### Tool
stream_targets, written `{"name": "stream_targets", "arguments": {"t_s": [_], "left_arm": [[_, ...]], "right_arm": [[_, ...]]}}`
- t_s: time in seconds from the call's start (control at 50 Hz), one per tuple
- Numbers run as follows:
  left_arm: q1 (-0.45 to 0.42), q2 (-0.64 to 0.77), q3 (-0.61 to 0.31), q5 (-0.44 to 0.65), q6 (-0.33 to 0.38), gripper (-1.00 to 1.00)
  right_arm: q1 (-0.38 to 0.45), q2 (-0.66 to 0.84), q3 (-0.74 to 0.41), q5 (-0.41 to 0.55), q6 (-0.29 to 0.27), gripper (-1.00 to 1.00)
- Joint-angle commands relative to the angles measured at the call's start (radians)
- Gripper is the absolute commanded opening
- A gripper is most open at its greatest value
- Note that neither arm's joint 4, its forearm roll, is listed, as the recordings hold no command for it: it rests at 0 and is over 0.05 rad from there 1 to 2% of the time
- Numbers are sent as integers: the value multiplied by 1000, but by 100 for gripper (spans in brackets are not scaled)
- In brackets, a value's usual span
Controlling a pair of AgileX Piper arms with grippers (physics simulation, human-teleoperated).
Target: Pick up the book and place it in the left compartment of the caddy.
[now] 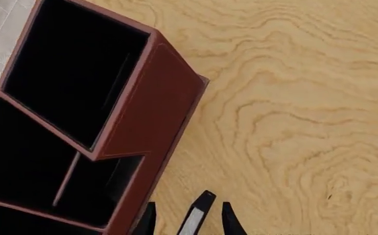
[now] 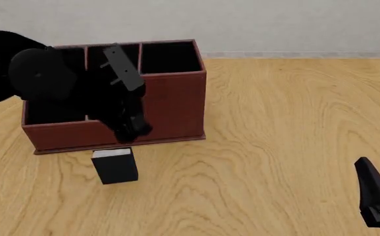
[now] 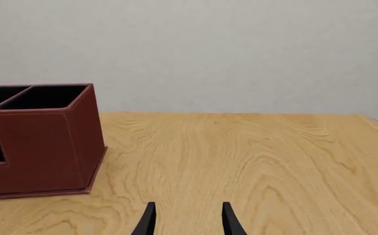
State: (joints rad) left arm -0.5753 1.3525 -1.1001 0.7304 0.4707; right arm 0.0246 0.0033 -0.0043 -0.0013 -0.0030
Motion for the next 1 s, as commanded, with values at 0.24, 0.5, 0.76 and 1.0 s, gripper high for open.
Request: {"name": "stream_targets", "arguments": {"t_s": [0.24,0.5,0.76,1.0], "left_arm": [[28,12,117,-60,58,100],[59,27,145,-85,94,100],[79,42,179,-115,115,100],[110,54,213,-142,159,100]], "right_arm": [[4,0,-1,1,-5,100],[5,5,0,0,-9,100],[4,7,2,-2,-9,100],[4,9,2,-4,-11,100]]}}
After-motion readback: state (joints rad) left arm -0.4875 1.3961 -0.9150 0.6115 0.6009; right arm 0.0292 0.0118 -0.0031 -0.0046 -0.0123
